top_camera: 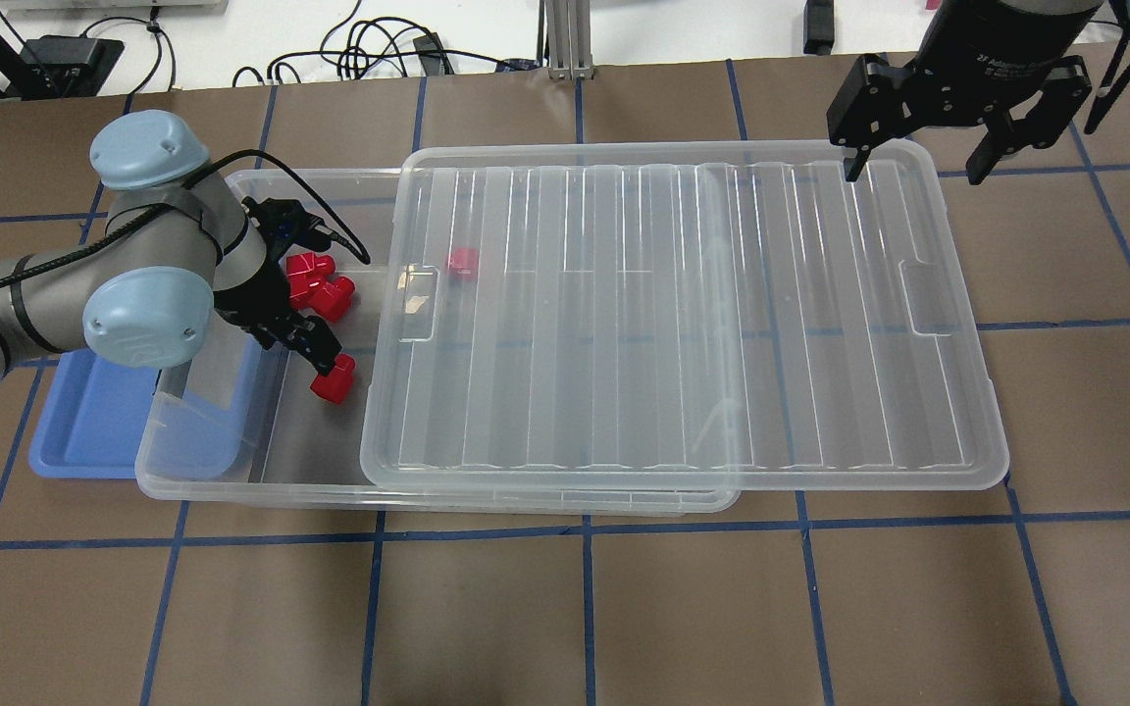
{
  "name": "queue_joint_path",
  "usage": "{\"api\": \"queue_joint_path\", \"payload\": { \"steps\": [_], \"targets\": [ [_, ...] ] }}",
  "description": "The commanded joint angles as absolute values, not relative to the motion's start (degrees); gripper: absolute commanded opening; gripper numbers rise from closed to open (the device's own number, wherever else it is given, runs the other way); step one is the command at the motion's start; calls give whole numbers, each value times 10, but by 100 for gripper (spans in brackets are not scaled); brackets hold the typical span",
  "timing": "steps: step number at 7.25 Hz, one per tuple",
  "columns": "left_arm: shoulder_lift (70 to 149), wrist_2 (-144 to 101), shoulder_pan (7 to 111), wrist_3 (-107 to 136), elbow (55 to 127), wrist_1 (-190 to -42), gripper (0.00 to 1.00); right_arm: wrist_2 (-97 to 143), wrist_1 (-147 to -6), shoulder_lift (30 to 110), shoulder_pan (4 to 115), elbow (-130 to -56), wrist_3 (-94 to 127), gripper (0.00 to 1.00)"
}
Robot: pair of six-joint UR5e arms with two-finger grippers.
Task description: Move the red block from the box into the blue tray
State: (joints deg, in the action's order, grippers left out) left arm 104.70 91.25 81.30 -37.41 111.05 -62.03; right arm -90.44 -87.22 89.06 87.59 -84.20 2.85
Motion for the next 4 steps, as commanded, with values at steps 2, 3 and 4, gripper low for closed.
{"api": "queue_joint_path", "payload": {
  "steps": [2, 3, 4],
  "targets": [
    [1062, 895, 813, -380, 1128, -595, 90, -904, -873, 891, 876, -843, 29, 100],
    [1068, 895, 813, -380, 1129, -594, 90, -904, -873, 892, 876, -844, 29, 100],
    [1069, 894, 813, -380, 1131, -594, 90, -904, -873, 892, 876, -845, 29, 100]
  ]
}}
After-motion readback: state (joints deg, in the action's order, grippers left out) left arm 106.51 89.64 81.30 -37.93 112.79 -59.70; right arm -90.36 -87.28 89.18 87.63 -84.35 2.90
